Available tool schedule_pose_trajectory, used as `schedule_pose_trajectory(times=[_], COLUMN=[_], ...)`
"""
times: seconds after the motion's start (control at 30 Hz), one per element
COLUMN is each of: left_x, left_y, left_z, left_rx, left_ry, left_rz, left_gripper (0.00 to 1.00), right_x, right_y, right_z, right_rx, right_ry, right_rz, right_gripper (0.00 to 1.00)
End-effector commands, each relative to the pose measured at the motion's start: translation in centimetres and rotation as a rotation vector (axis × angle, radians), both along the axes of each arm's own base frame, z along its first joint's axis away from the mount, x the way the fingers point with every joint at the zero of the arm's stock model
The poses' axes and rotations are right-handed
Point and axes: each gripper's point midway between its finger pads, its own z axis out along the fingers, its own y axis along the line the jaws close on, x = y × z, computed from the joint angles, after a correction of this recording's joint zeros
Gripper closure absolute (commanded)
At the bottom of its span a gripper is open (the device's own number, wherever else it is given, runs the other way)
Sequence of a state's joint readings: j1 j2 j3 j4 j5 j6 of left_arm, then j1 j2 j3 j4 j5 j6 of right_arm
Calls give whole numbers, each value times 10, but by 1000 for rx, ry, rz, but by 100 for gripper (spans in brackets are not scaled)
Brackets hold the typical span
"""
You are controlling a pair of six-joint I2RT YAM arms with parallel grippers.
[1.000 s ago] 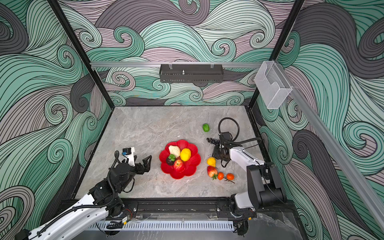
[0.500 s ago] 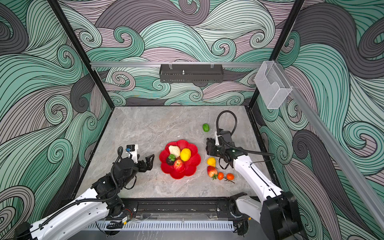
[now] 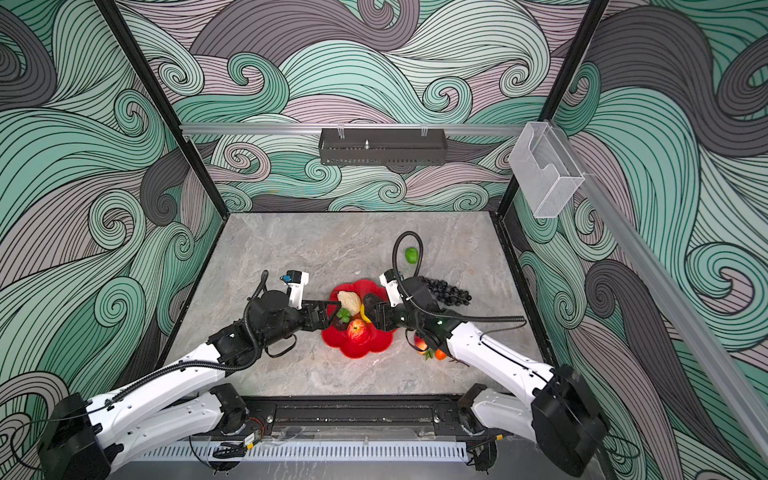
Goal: Place and organize the fake fruits in the fruit bowl
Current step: 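Carry the avocado toward the left gripper while the left gripper approaches, then grasp the avocado with the left gripper while the right gripper holds it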
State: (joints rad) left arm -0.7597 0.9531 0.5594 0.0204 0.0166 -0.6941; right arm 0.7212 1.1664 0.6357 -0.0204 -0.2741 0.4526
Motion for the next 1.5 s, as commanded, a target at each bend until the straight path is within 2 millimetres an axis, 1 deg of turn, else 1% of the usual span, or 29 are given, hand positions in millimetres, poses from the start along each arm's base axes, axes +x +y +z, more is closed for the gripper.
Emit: schedule_pose_trajectory(times=[0.0, 0.2, 0.37, 0.57, 0.63, 0.73, 0.83, 1.13, 1.33, 1.4, 1.47], left_x=[-2, -7, -9, -11, -13, -14, -15, -17, -16, -15, -14], left_y=[-24, -38, -49, -58, -62, -64, -65, -65, -64, -62, -57], left_z=[36, 33, 30, 27, 30, 29, 28, 27, 25, 24, 23], left_rx=[-124, -148, -151, -160, -170, -170, -168, -163, -141, -110, -32], left_ry=[-35, -1, 21, 43, 38, 42, 44, 48, 43, 36, 15], left_rz=[-64, -95, -119, -153, -177, -187, -191, -198, -197, -193, -196], left_gripper=[2, 2, 8, 26, 35, 45, 51, 65, 67, 68, 68], right_x=[0, -11, -17, -22, -24, -24, -25, -26, -24, -23, -23], right_y=[21, 35, 42, 47, 48, 48, 48, 50, 45, 40, 32], right_z=[19, 18, 23, 31, 30, 30, 29, 29, 26, 24, 22], right_rx=[80, 97, 114, 126, 121, 117, 112, 105, 79, 57, 19], right_ry=[-119, -198, -247, -293, -299, -303, -305, -304, -296, -299, -307], right_rz=[44, 81, 104, 124, 127, 122, 118, 117, 97, 85, 68], right_gripper=[46, 45, 45, 45, 45, 44, 44, 42, 37, 32, 23])
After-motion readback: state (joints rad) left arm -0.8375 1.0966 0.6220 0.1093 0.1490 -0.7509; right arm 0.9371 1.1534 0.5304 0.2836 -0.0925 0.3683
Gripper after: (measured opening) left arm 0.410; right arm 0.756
